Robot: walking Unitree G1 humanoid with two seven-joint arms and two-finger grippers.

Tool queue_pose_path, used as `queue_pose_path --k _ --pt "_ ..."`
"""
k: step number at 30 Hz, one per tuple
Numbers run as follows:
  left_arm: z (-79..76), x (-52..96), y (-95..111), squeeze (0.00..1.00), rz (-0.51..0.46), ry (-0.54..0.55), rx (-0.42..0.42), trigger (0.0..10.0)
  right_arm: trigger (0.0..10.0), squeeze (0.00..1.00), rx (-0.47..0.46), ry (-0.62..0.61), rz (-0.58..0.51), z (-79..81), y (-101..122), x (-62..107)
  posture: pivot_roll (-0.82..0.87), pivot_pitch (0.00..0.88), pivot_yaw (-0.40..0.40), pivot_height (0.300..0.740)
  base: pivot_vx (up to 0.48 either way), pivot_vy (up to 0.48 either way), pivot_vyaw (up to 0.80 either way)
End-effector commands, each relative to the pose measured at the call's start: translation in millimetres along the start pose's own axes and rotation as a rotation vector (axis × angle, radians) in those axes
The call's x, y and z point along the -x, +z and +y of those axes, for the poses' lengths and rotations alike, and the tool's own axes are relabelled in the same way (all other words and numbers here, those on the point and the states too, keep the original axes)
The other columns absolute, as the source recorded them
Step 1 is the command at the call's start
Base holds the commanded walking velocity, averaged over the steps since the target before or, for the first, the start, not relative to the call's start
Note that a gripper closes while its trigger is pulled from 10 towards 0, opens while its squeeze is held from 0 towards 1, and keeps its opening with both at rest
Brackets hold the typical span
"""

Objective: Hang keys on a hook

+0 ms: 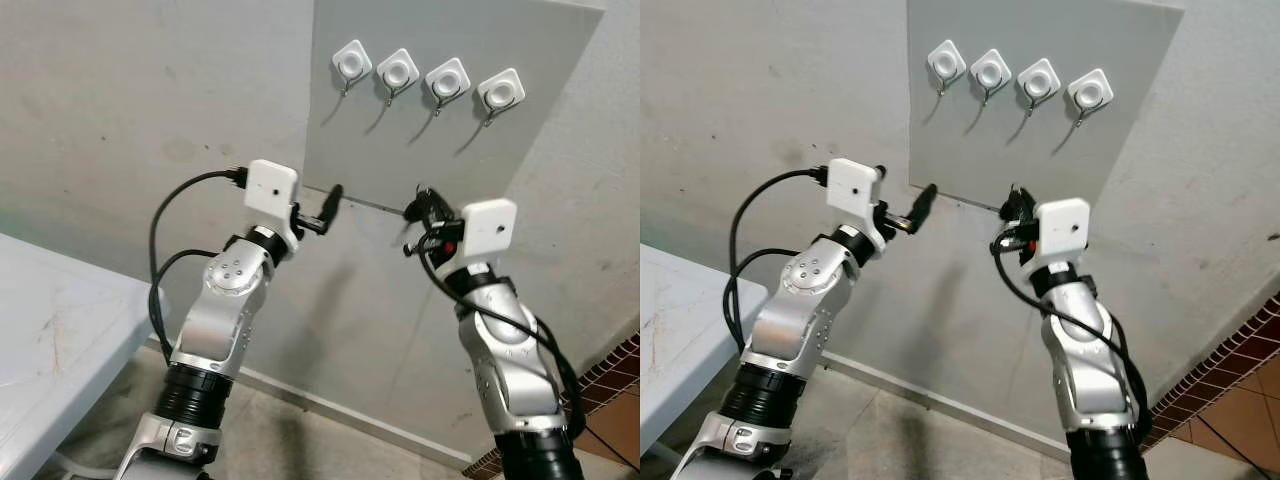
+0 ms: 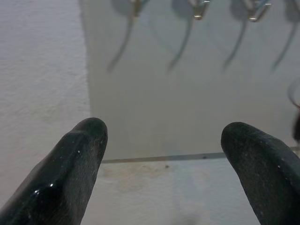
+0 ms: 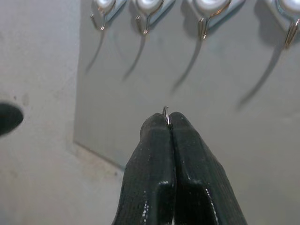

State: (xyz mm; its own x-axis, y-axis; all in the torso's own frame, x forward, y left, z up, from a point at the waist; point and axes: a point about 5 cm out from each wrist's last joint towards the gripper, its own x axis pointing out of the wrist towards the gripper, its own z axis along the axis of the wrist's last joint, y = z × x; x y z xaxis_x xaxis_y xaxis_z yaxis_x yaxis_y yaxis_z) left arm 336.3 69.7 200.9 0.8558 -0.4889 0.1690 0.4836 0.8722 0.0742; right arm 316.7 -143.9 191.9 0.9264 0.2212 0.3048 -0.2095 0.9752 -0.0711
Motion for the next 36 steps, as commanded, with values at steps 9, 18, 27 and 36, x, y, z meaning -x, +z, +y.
queue_pose_path --k 9,18,27,36 --pt "-12.4 -6.9 26.8 0.00 -0.091 -0.113 -0.045 10.0 10.0 0.00 0.005 -0.009 -0.058 -11.9 12.3 -16.0 0.15 0.000 -0.057 0.740 0.000 0.000 0.00" --pt "-20.0 -7.5 39.1 0.00 -0.129 -0.170 -0.049 10.0 10.0 0.00 -0.105 -0.062 -0.119 -24.6 23.1 -24.7 0.15 0.000 -0.052 0.740 0.000 0.000 0.00" --pt "-23.5 -8.2 44.7 0.00 -0.139 -0.208 -0.059 10.0 10.0 0.00 -0.196 -0.069 -0.178 -31.5 35.7 -32.6 0.16 0.000 -0.051 0.740 0.000 0.000 0.00" --pt "-30.2 -8.1 49.5 0.00 -0.152 -0.244 -0.063 10.0 10.0 0.00 -0.225 -0.080 -0.200 -37.1 41.9 -38.4 0.16 0.003 -0.048 0.740 0.000 0.000 0.00"
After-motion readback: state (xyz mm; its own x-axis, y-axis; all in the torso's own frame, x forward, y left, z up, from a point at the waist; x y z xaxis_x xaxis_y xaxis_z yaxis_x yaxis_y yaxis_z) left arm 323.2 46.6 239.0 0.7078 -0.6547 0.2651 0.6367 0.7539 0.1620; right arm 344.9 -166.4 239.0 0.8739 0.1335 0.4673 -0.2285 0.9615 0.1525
